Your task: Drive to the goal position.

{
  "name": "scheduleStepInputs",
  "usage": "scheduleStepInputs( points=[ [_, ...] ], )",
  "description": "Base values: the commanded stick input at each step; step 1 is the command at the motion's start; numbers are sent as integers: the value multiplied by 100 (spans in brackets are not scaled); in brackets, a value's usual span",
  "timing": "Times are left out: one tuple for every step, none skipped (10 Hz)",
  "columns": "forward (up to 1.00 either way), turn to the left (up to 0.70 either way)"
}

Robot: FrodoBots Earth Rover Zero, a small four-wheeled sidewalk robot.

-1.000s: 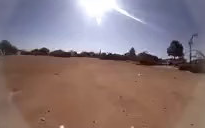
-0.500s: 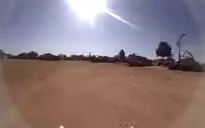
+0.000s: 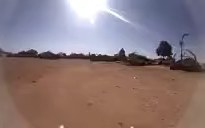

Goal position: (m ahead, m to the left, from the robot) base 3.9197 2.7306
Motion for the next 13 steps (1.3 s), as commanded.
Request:
scheduleStepInputs(
  points=[
    [70,0],
    [70,0],
    [70,0],
    [70,0],
    [70,0],
    [70,8],
    [70,17],
    [70,35],
    [70,35],
    [70,35],
    [70,19],
    [70,6],
    [70,0]
  ],
)
